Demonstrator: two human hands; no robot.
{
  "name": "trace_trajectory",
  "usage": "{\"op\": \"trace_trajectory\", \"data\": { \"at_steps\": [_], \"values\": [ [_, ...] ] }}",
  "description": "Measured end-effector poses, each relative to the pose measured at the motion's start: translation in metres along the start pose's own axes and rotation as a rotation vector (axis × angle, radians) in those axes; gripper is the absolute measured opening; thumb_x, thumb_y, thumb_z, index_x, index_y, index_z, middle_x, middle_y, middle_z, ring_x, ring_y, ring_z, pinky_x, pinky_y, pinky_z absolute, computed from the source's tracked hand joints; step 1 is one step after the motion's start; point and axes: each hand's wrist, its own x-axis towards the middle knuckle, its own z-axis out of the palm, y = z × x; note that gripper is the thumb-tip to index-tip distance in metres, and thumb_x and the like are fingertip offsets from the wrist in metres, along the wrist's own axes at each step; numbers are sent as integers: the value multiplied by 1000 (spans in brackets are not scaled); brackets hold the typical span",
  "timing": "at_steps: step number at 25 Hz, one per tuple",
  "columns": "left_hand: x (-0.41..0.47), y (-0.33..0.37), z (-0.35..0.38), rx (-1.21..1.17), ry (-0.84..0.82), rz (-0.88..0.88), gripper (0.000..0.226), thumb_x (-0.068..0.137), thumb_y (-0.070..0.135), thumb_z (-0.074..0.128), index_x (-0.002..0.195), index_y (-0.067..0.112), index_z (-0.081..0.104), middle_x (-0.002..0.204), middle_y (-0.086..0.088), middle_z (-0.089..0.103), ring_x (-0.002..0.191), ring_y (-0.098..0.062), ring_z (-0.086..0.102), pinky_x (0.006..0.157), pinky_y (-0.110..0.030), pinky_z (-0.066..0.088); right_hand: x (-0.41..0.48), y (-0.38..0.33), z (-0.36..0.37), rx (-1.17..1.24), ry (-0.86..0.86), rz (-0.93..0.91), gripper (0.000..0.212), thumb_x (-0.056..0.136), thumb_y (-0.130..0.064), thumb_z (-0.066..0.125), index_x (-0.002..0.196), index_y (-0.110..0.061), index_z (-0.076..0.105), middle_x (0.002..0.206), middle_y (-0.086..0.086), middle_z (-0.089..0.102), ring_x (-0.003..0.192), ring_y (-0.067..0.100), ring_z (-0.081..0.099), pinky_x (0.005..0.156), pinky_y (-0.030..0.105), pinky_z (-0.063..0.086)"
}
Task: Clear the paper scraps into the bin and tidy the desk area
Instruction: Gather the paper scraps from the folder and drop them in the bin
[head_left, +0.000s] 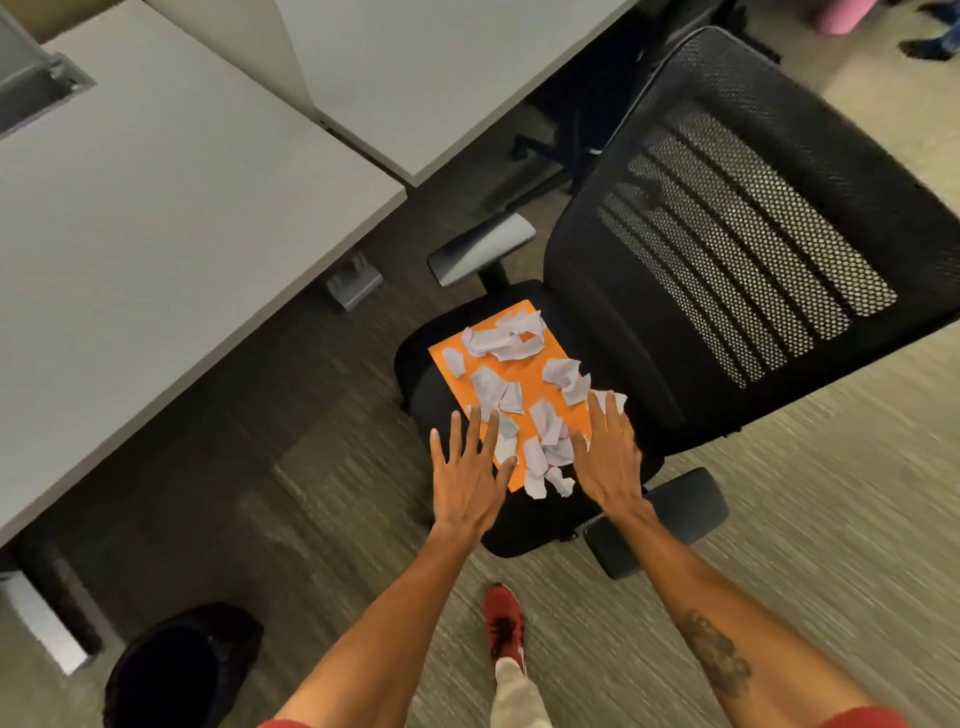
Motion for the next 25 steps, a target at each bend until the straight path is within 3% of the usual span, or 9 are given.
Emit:
{"op": "trace_trajectory", "data": {
  "at_steps": [2,5,10,15,19,22,25],
  "values": [
    [10,7,15,1,-25,16,67,103,58,16,157,30,-11,165,-2,-10,153,-31,-7,122,-57,0,7,13,10,55,-10,21,60,105,-44,36,157,-27,14,166,5,12,149,37,20,115,62,30],
    [23,17,41,-28,-62,22,64,105,52,21,158,30,-6,166,-1,-4,154,-29,0,123,-54,4,9,22,35,141,1,32,56,103,-26,47,154,-24,24,158,6,27,133,37,39,106,56,43],
    [29,25,82,-80,-97,14,64,104,41,41,159,22,13,164,0,21,147,-21,29,116,-41,31,-1,23,92,68,-153,87,65,95,-3,54,152,-20,28,148,10,36,116,32,46,94,44,48],
    [35,23,114,-161,-129,-4,55,95,37,60,143,20,40,144,1,44,116,-23,55,87,-36,49,12,25,123,-23,-218,121,58,96,-7,54,148,-23,33,144,8,39,118,33,45,86,46,53],
    [43,32,139,-251,-210,48,51,87,24,73,131,21,47,142,0,40,114,-24,53,83,-37,52,25,28,135,3,-154,204,42,99,-9,51,139,-20,42,137,7,46,117,30,46,82,41,50],
    [48,39,152,-335,-220,57,43,88,14,69,126,19,50,141,0,41,117,-24,51,79,-40,54,28,32,140,1,-125,206,32,101,-12,51,133,-17,47,133,7,49,115,28,47,81,37,50],
    [52,42,157,-499,-248,-57,22,91,17,52,111,24,49,120,-2,57,104,-28,58,81,-51,52,27,31,142,136,-80,251,29,99,-6,50,127,-13,51,127,9,55,108,30,52,81,42,52]
  ]
}}
